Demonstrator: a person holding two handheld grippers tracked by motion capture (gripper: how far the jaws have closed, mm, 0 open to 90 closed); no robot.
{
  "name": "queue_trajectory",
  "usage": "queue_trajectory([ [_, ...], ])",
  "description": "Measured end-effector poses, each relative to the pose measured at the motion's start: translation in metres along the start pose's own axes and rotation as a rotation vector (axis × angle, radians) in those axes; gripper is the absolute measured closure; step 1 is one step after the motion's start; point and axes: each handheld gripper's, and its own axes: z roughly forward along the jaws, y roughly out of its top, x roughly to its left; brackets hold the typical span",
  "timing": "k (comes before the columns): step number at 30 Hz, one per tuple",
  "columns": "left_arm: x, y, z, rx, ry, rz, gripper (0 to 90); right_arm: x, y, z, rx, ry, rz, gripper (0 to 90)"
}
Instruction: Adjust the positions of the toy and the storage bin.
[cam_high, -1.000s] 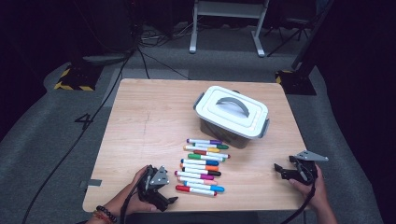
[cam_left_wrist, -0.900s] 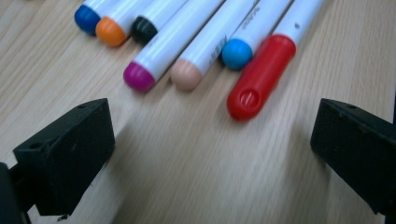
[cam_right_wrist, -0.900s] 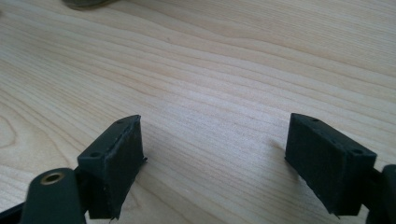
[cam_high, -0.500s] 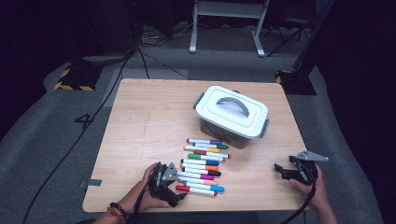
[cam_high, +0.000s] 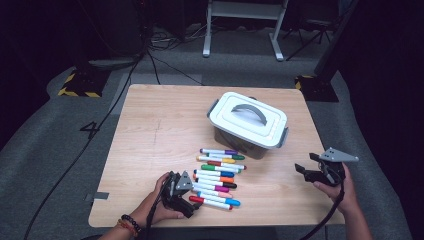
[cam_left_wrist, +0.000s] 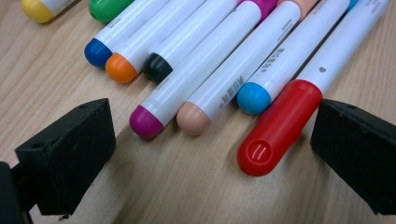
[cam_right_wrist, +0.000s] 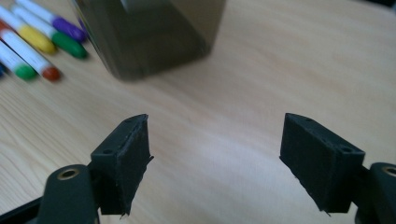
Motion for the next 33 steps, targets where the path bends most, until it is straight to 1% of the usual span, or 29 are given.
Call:
queue_trajectory([
  [2,0.001,0.001,0.001,-0.005,0.003,0.000,0.4,0.000,0.016,0.000,-0.007,0.003,-0.029,24.4],
  [3,0.001,0.001,0.001,0.002,0.007,-0.006,0.4,0.001,0.024,0.001,-0.004,0.004,-0.037,24.5],
  [4,0.001,0.001,0.001,0.002,0.007,-0.006,0.4,0.001,0.024,0.001,-0.004,0.004,-0.037,24.5],
  [5,0.001,0.002,0.001,0.000,0.011,-0.006,0.4,0.001,0.036,0.005,-0.002,0.004,-0.036,25.4],
  [8,0.003,0.002,0.002,0.001,0.011,-0.010,0.4,0.000,0.049,0.009,-0.033,0.005,0.000,29.1],
  [9,0.003,0.002,0.002,-0.002,0.010,-0.012,0.4,0.001,0.052,0.010,-0.037,-0.005,-0.004,29.1],
  [10,0.003,0.003,0.002,-0.003,0.011,-0.012,0.4,0.001,0.052,0.010,-0.037,-0.005,-0.004,29.1],
  [11,0.003,0.003,0.002,-0.001,0.010,-0.012,0.4,0.004,0.059,0.013,-0.042,-0.022,-0.021,29.1],
  [12,0.004,0.003,0.002,0.001,0.012,-0.015,0.4,0.006,0.061,0.013,-0.045,-0.027,-0.028,29.1],
  [13,0.004,0.003,0.002,0.001,0.012,-0.015,0.4,0.006,0.061,0.013,-0.045,-0.027,-0.028,29.1],
  [14,0.004,0.003,0.002,0.000,0.015,-0.018,0.4,0.009,0.066,0.014,-0.056,-0.014,-0.036,29.1],
  [15,0.005,0.003,0.003,0.000,0.014,-0.016,0.4,0.010,0.068,0.015,-0.056,-0.017,-0.042,29.1],
  [18,0.007,0.005,0.004,-0.001,0.019,-0.018,0.4,0.012,0.071,0.015,-0.061,-0.008,-0.042,29.6],
  [19,0.008,0.005,0.004,0.000,0.024,-0.022,0.4,0.013,0.072,0.015,-0.063,-0.009,-0.038,29.8],
  [20,0.009,0.005,0.004,0.000,0.024,-0.024,0.4,0.013,0.073,0.016,-0.061,-0.016,-0.035,30.2],
  [21,0.010,0.006,0.005,-0.001,0.030,-0.036,0.4,0.013,0.075,0.019,-0.051,-0.029,-0.023,30.5],
  [22,0.010,0.006,0.005,-0.001,0.030,-0.036,0.5,0.013,0.075,0.020,-0.052,-0.031,-0.019,30.6],
  [25,0.013,0.007,0.006,-0.003,0.037,-0.037,0.5,0.011,0.076,0.024,-0.050,-0.025,-0.013,30.7],
  [27,0.014,0.008,0.007,-0.005,0.040,-0.044,0.5,0.010,0.077,0.029,-0.036,-0.027,-0.007,30.9],
  [28,0.015,0.009,0.008,-0.004,0.044,-0.047,0.5,0.009,0.077,0.034,-0.021,-0.030,0.003,31.4],
  [30,0.016,0.010,0.008,-0.005,0.044,-0.048,0.5,0.008,0.076,0.036,-0.020,-0.029,0.012,31.5],
  [33,0.019,0.011,0.009,-0.006,0.054,-0.057,0.5,0.004,0.075,0.039,-0.026,-0.011,0.045,32.7],
])
